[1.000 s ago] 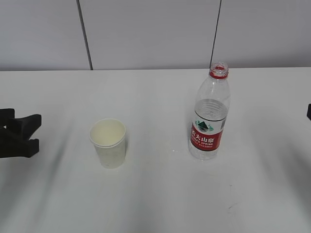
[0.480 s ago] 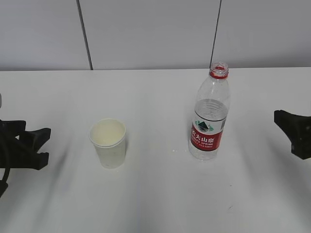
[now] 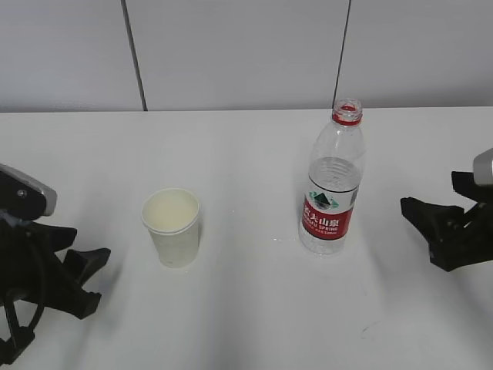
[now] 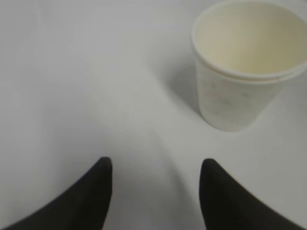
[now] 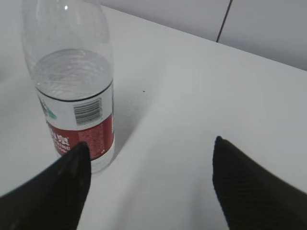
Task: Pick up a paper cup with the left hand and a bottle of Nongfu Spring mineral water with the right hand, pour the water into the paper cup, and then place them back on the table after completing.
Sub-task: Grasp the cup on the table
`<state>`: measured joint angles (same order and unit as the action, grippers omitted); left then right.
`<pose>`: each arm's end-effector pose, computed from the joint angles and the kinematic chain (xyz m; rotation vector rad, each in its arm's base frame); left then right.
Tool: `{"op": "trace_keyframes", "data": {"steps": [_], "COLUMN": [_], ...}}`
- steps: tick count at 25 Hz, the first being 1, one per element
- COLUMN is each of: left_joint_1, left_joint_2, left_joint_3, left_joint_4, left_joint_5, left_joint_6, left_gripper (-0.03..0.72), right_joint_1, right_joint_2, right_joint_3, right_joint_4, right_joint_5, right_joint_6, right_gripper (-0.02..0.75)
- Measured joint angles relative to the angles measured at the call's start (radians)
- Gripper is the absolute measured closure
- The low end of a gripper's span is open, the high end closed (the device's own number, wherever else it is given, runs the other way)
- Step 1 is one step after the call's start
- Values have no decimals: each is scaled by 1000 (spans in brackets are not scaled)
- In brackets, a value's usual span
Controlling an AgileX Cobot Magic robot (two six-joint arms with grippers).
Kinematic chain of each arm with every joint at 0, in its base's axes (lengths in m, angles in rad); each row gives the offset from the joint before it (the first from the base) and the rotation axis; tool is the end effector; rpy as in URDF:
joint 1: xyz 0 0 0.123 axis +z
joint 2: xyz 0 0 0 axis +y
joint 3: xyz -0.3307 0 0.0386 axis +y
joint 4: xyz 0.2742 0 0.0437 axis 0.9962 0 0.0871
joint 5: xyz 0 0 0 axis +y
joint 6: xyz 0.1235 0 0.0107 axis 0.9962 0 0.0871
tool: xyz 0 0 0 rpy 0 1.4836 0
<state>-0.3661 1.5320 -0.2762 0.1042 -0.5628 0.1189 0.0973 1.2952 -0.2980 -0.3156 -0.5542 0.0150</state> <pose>0.2345 -0.0973 0.1370 0.6471 2.0838 -0.1509 0.2432 0.0441 0.1999 -0.4476 1.8918 0.0548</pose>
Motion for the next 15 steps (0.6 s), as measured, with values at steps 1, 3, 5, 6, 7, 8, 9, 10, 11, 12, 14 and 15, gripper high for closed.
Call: {"op": "trace_keyframes", "data": {"steps": [1,3,5,6,7,8,9,10,11,12,14,15], "left_joint_1": [0,0,0,0,0,0,0,0,0,0,0,0], "left_joint_2": [17,36,42,42,42,42,43,45,51,61,87,110], "left_joint_3": [0,0,0,-1,0,-2,-2,-2,-2,-2,-2,-4], "left_joint_4": [15,35,55,65,75,84,90,92,94,96,106,120], "left_joint_5": [-3,-19,-52,-75,-96,-111,-121,-134,-149,-164,-204,-228], "left_joint_6": [0,0,0,0,0,0,-4,-17,-32,-41,-58,-73], "left_gripper": [314,314,311,302,282,251,218,178,140,112,89,84], "right_joint_1": [0,0,0,0,0,0,0,0,0,0,0,0], "right_joint_2": [15,35,56,63,72,80,86,94,100,107,120,127], "right_joint_3": [0,0,-2,-4,-4,-4,-4,-4,-4,-4,-4,-4], "right_joint_4": [-9,-28,-40,-45,-52,-56,-64,-68,-70,-73,-75,-75], "right_joint_5": [-12,-34,-55,-65,-74,-81,-87,-99,-109,-123,-144,-152], "right_joint_6": [5,9,18,23,30,37,42,47,49,51,51,53], "right_gripper": [151,151,151,151,151,151,151,151,151,151,151,151]}}
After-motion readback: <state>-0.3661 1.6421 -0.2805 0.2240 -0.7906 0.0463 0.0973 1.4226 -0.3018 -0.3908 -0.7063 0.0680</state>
